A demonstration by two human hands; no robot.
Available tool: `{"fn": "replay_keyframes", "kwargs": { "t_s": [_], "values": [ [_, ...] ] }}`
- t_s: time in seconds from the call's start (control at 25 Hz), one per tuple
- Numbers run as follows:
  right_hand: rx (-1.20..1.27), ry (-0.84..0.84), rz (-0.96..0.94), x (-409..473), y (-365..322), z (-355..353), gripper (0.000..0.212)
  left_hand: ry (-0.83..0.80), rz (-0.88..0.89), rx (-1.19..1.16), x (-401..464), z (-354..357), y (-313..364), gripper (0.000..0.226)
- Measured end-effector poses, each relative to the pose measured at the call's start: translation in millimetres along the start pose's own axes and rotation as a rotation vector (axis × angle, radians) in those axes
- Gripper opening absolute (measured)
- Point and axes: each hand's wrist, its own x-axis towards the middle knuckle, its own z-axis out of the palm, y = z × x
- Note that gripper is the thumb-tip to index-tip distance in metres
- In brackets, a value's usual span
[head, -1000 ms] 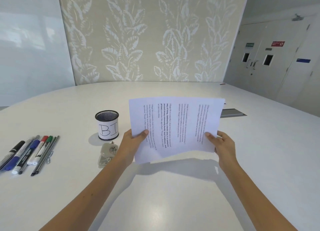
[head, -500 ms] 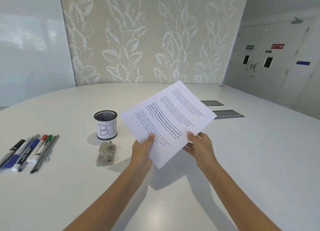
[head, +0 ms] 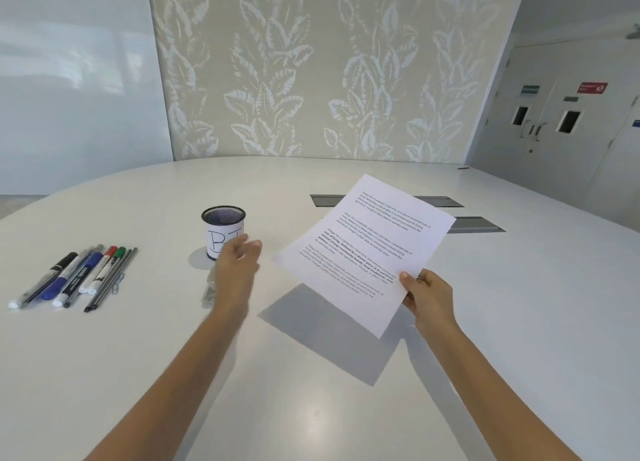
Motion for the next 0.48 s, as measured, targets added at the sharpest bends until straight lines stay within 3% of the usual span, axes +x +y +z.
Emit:
{"fn": "replay_keyframes", "kwargs": {
  "t_s": [0.12,0.24,0.32,0.4,0.48],
  "values": [
    [-0.075,-0.063,0.035,0.9,8.2,-14.0,0.017,0.108,0.155,0.615,22.3,-37.9,0.8,0.046],
    [-0.128,-0.105,0.061,-0.8,15.1,-19.3,0.020,0.103,-0.069,0.968,38.6,-65.3,0.5,0.060],
    [-0.144,-0.140,0.067,-4.9,16.8,-18.2,0.015,0.010,-0.229,0.879,43.3,-73.3,1.1,0.050],
    [-0.146,-0.173,0.071,-8.0,16.5,-14.6,0.013,-0.056,-0.297,0.692,42.0,-72.7,6.2,0.027],
    [-0.165,-0.190,0.065,-9.7,16.3,-10.5,0.011,-0.053,-0.353,0.616,43.5,-69.4,11.4,0.023]
  ]
}}
